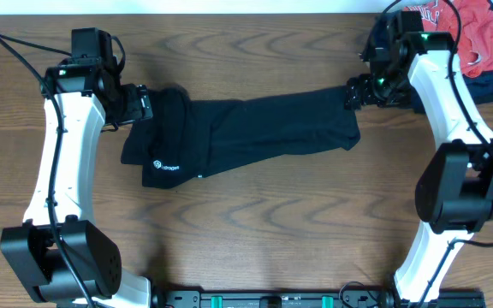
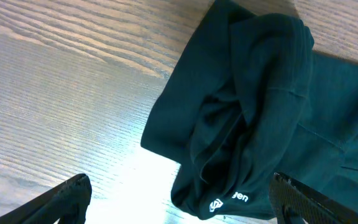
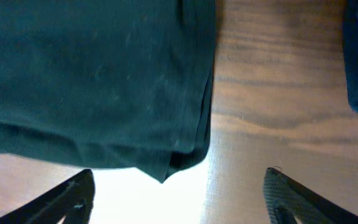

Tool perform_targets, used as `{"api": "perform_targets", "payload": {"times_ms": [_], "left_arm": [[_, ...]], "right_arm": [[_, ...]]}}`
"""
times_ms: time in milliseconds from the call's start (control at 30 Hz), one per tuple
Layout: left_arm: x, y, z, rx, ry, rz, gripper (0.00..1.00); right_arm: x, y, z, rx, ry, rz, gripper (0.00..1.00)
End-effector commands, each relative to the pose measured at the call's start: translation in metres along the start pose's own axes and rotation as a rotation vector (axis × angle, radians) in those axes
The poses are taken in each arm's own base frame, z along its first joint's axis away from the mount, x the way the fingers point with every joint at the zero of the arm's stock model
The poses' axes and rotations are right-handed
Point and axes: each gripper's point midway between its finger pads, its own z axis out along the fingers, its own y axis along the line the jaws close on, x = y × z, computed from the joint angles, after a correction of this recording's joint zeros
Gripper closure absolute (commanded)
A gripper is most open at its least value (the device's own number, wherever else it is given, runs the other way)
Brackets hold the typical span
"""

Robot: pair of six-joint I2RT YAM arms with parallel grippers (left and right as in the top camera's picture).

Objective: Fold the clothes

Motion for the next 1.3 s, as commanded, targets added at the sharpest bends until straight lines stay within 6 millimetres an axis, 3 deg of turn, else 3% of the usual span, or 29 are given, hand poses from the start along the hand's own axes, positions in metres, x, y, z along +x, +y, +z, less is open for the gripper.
{"api": "perform_targets", "payload": {"times_ms": [0,333,767,833,933,967,1133,1267], "left_arm": [[-0.007,0.006,-0.009,-0.010,-0.032,-0.029,0.07],[-0.008,0.009,-0.009,-0.013,-0.032,-0.036,0.07],[-0.008,0.009,-0.009,-0.013,-0.032,-0.036,0.07],[-0.008,0.009,-0.009,-0.013,-0.032,-0.036,0.07],[-0.007,0.009,-0.009,-0.013,-0.031,-0.036,0.07],[-0.007,0.009,-0.009,-0.013,-0.031,-0.036,0.07],[-0.009,0.017,-0.009,-0.059,-0.039,-0.037,0.07],[-0.009,0.025,-0.010,-0.096,-0.042,-0.040,0.07]], "right_arm": [[-0.003,0.001,0.025,-0.015,0.030,-0.034,0.20],[-0.012,0.001,0.068,-0.018,0.041,-0.039,0.25],[0.015,-0.005,0.113,0.047,0.174,0.137,0.41],[0.019,-0.006,0.116,0.053,0.187,0.162,0.49],[0.023,-0.008,0.117,0.062,0.198,0.199,0.91],[0.024,-0.009,0.117,0.063,0.202,0.217,0.98],[0.027,-0.022,0.108,0.065,0.209,0.258,0.99],[0.026,-0.046,0.087,0.057,0.185,0.292,0.99]]}}
